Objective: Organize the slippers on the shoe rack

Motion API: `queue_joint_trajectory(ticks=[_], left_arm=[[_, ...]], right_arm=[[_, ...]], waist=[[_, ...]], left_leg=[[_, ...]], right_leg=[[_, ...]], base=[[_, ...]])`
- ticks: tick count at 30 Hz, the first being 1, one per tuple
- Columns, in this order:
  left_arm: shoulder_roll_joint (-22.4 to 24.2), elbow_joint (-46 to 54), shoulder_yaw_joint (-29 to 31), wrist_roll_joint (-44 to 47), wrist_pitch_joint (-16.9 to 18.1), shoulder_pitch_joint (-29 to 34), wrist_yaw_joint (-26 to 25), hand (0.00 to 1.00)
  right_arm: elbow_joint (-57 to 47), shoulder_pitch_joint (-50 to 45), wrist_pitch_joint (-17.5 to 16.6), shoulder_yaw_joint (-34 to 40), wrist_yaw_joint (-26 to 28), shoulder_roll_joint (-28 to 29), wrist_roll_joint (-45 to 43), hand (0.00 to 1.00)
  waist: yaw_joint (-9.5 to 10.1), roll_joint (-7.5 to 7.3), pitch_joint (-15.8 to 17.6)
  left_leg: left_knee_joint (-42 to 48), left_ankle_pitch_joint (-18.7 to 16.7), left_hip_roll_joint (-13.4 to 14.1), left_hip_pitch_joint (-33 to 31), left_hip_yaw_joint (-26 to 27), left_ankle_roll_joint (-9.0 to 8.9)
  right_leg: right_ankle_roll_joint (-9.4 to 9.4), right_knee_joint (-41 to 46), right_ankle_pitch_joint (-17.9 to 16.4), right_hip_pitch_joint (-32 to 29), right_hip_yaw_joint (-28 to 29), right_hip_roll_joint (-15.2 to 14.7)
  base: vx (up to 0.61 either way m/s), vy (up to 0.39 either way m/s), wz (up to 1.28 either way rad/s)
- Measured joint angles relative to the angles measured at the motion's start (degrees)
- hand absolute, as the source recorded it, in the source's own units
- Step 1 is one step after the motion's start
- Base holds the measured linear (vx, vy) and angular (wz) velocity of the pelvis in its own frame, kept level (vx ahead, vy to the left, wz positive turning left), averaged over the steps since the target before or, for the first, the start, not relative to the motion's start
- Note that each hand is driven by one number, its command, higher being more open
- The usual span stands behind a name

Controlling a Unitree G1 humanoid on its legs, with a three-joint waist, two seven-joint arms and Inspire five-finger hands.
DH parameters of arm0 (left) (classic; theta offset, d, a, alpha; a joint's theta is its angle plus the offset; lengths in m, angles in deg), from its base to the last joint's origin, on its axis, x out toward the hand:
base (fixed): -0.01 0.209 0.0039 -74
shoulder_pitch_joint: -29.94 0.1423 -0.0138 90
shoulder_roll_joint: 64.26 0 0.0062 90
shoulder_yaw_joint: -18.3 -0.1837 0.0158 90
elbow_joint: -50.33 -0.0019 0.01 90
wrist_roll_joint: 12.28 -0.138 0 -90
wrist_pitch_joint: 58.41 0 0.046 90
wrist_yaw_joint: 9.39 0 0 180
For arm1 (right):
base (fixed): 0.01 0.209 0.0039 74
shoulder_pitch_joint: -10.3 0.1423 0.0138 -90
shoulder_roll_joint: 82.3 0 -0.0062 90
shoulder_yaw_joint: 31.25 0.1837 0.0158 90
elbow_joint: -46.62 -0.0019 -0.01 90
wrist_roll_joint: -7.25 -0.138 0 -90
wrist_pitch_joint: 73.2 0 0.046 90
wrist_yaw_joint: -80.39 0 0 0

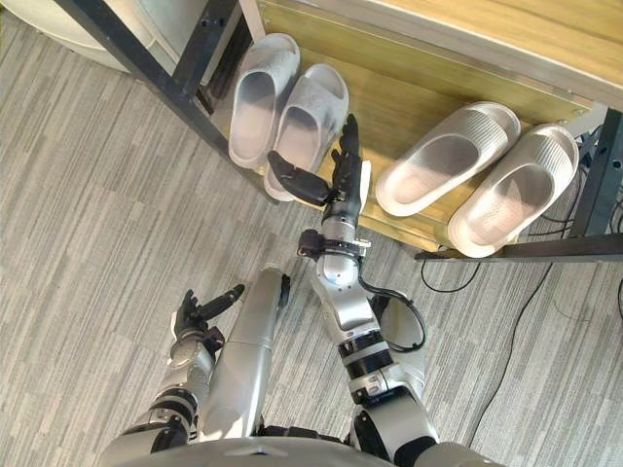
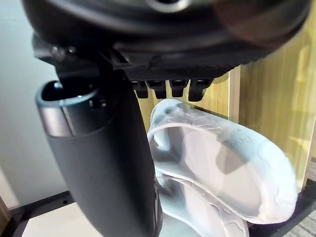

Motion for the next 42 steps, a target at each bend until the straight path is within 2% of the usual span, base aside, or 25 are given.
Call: queue_joint_trajectory(ticks=[9,17,20,25,28,30,31,34,35,36,41,42], left_arm=[[-0.7,0.9,0.0,-1.2,0.0,0.4,0.4,1.00],[-0.8,1.7,0.1,-2.2,0.1,0.7,0.9,1.00],[-1.2,1.8,0.1,-2.3,0.1,0.7,0.7,1.00],[-2.3,1.9,0.1,-4.4,0.0,0.8,-0.1,1.00],[-2.2,2.5,-1.3,-5.7,0.2,1.2,0.3,1.00],[-2.2,2.5,-2.7,-5.7,0.4,2.1,1.0,1.00],[-3.1,1.6,-6.1,-7.5,0.5,3.1,2.2,1.00],[-4.8,-0.7,-10.3,-8.8,0.5,4.6,2.9,1.00],[-7.2,-6.1,-17.6,-10.1,0.2,7.1,4.2,1.00],[-7.5,-6.5,-19.2,-10.2,0.2,7.4,4.6,1.00],[-7.7,-7.3,-21.4,-10.8,0.1,7.4,5.3,1.00],[-7.5,-8.3,-21.4,-10.9,-0.4,7.9,5.4,1.00]], right_arm=[[-5.1,-1.1,1.1,1.3,-1.5,-0.3,6.0,1.00],[-8.1,-1.8,1.1,2.3,-1.4,-0.6,6.3,1.00],[-9.3,-2.1,1.1,1.7,-1.0,-0.8,6.4,1.00],[-16.8,-9.5,1.0,-5.2,2.4,-3.2,8.9,1.00],[-19.9,-16.7,0.8,-10.7,6.3,-5.1,11.4,1.00],[-19.9,-18.3,0.6,-11.5,7.4,-5.8,12.2,1.00],[-19.9,-21.5,0.5,-12.0,8.9,-7.3,13.4,1.00],[-19.1,-25.5,-0.3,-11.8,10.9,-10.0,14.5,1.00],[-10.6,-29.0,-1.3,-11.0,15.0,-14.3,15.4,1.00],[-9.6,-30.5,-1.3,-10.5,15.5,-14.8,16.0,1.00],[-8.2,-31.9,-1.6,-8.8,16.5,-15.4,16.1,1.00],[-4.4,-32.0,-1.7,-7.4,16.8,-14.3,16.7,1.00]], waist=[[-0.30,-1.23,0.6],[-0.39,-1.75,0.9],[-0.58,-2.36,1.3],[-1.59,-3.40,1.8],[-2.89,-4.43,1.1],[-3.13,-4.57,0.6],[-3.58,-4.75,-0.4],[-4.18,-5.20,-2.4],[-6.00,-5.36,-6.3],[-6.13,-5.31,-7.3],[-6.80,-5.08,-8.4],[-6.93,-4.95,-9.4]], left_leg=[[-0.8,0.0,0.1,1.0,0.4,0.01],[-1.1,0.0,0.1,1.4,0.6,0.03],[-1.7,0.1,0.2,2.7,0.6,0.06],[-5.5,0.4,0.8,7.7,1.4,0.58],[-12.6,2.0,1.0,14.3,3.1,1.61],[-14.7,2.5,1.1,16.3,3.6,1.74],[-19.2,3.6,1.1,20.2,3.9,1.96],[-26.7,6.1,1.2,25.6,4.5,2.35],[-44.1,12.6,1.2,37.9,7.1,3.01],[-47.6,14.0,1.2,40.1,8.0,3.16],[-49.9,15.0,1.2,41.5,8.5,3.17],[-54.2,16.9,1.2,44.7,9.2,3.10]], right_leg=[[-0.01,-0.5,0.1,0.5,0.3,0.0],[-0.06,-0.7,0.2,0.9,0.4,0.0],[-0.03,-1.2,0.2,2.2,0.3,0.0],[1.26,-5.2,0.9,6.9,0.3,0.8],[1.72,-12.1,3.1,12.8,0.1,1.1],[1.95,-14.4,3.9,14.6,0.1,1.4],[2.44,-19.1,5.4,18.7,-0.6,1.6],[2.86,-26.6,8.3,23.8,-1.6,2.3],[3.92,-43.2,15.6,34.1,-1.5,4.3],[4.08,-46.3,17.1,35.8,-1.3,4.7],[4.30,-48.8,18.6,36.9,-1.0,4.9],[4.52,-52.6,20.2,39.5,-1.0,5.5]], base=[[0.03,-0.042,-0.01],[0.03,-0.032,0.00],[0.03,-0.039,0.00],[0.06,-0.023,-0.06],[0.10,0.020,-0.06],[0.16,0.062,-0.07],[0.17,0.072,0.01],[0.18,0.079,-0.09],[0.30,0.152,-0.42],[0.27,0.142,-0.43],[0.03,0.029,-0.08],[0.06,-0.012,-0.13]])
